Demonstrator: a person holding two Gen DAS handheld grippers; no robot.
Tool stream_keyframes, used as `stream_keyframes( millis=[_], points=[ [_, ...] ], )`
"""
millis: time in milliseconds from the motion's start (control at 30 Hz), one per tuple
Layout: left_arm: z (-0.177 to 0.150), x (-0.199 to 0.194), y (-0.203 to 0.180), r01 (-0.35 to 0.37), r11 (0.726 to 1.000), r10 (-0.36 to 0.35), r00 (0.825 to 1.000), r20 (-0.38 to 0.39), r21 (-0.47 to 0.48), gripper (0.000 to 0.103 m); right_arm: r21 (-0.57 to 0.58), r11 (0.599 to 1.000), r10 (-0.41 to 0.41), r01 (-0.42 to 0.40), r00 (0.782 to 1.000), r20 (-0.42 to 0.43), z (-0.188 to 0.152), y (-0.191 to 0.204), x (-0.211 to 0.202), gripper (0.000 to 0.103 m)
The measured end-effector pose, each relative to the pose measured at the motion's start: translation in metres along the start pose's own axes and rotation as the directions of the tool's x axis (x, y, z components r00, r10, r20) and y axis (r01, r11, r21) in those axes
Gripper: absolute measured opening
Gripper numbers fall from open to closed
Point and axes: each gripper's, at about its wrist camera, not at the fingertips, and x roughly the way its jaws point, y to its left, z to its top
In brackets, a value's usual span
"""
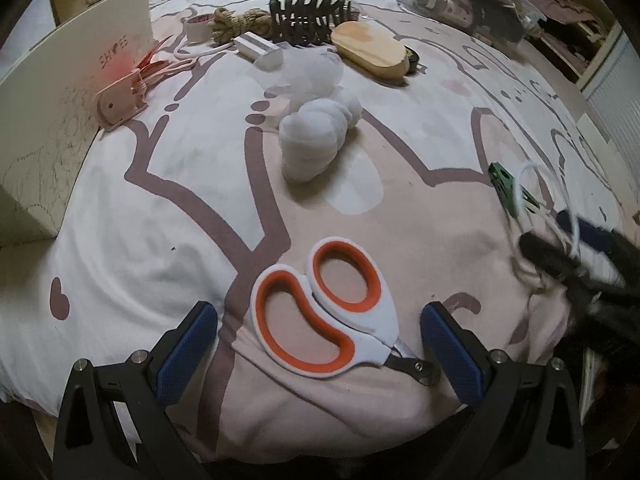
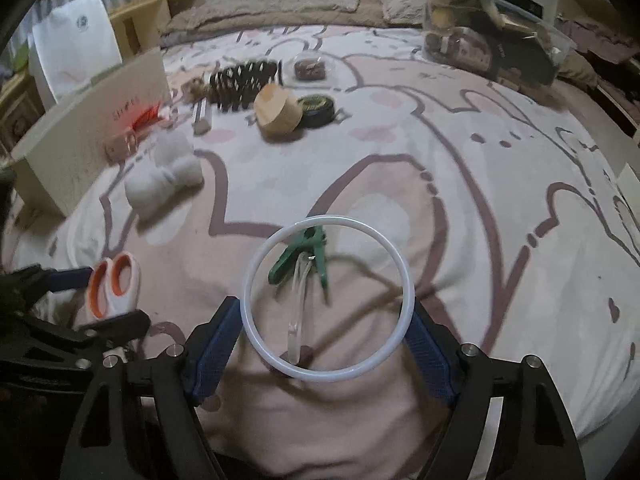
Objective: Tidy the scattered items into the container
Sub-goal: 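Move the left tool to the orange-handled scissors while the right tool moves to the white plastic ring, then close the left tool on the scissors while the right tool closes on the white ring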
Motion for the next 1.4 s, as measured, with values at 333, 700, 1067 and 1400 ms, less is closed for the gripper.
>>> stream_keyframes(
  millis=[333, 700, 1067, 1400],
  points=[
    [-0.003, -0.005, 0.004, -0.013, 0.999, 0.012, 1.000, 0.012, 0.050, 0.081, 0.053, 0.999, 0.000, -0.003, 0.998, 0.062, 0.007, -0.013, -0.031, 0.081],
    [0.001, -0.015, 0.012, 0.023, 0.998, -0.025, 0.999, 0.046, 0.050, 0.065, 0.064, 0.998, -0.002, -0.002, 0.998, 0.064, 0.007, -0.015, -0.036, 0.081],
    [0.022, -0.034, 0.024, 0.023, 0.998, -0.029, 0.994, 0.108, 0.056, 0.065, 0.062, 0.998, 0.005, -0.008, 0.999, 0.048, 0.018, -0.012, -0.035, 0.066],
    [0.046, -0.055, 0.037, 0.029, 0.997, -0.042, 0.983, 0.176, 0.075, 0.065, 0.062, 0.997, -0.058, 0.055, 0.998, 0.041, 0.037, -0.010, -0.016, 0.084]
  ],
)
